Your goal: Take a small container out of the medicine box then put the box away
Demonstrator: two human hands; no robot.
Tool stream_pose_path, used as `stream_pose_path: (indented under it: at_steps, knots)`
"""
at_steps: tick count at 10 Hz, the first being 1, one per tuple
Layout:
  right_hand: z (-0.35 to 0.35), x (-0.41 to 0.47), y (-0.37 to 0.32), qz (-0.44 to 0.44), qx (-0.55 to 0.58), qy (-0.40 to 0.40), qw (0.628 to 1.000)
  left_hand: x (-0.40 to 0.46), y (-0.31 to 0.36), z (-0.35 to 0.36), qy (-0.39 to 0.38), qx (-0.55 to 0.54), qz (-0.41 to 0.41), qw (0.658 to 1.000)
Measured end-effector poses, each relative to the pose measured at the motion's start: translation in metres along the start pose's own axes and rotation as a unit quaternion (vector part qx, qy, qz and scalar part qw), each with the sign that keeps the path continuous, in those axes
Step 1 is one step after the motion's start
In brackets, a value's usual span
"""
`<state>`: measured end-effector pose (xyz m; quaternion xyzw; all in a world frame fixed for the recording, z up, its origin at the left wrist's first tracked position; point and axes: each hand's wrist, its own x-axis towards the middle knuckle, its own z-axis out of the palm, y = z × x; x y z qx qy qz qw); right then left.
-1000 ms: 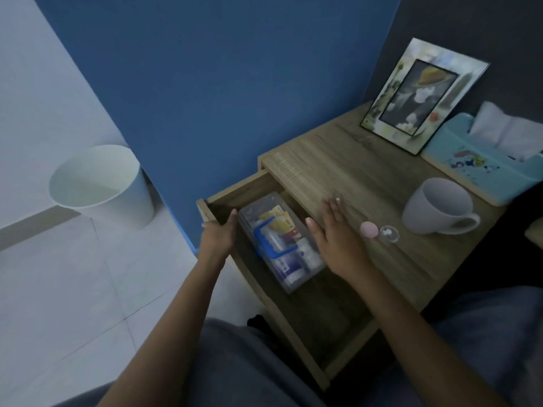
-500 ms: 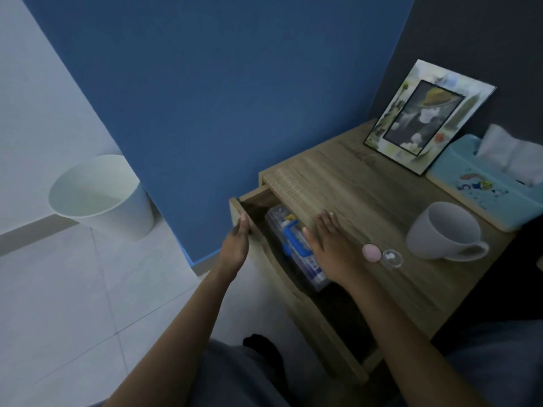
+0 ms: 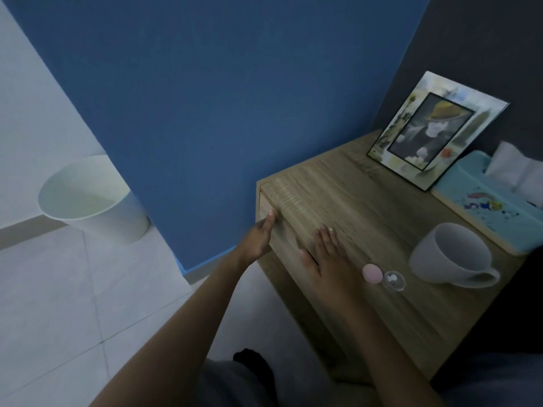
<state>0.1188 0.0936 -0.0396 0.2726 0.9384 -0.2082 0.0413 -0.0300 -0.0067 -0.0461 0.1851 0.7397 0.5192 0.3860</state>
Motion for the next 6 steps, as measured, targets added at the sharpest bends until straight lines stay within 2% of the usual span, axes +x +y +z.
stream_pose_path:
  at_steps: [2, 3, 4, 5, 6]
  knots:
    - [0.005, 0.002, 0.002, -0.002, 0.009, 0.012, 1.000, 0.006, 0.007, -0.002, -0.047, 0.006, 0.001, 0.999]
    - [-0.002, 0.000, -0.003, 0.009, 0.012, -0.012, 1.000, -0.002, 0.008, -0.005, -0.043, 0.097, 0.011, 0.994]
    - [-0.018, -0.002, -0.014, 0.032, 0.048, -0.050, 0.997, -0.017, 0.010, -0.018, -0.008, 0.302, 0.023, 0.953]
    - [-0.040, 0.001, -0.033, 0.035, 0.044, -0.055, 0.997, -0.035, 0.018, -0.048, 0.010, 0.438, 0.021, 0.899]
    - [-0.070, 0.007, -0.059, 0.019, 0.017, -0.027, 0.999, -0.066, 0.031, -0.082, 0.057, 0.499, 0.023, 0.864]
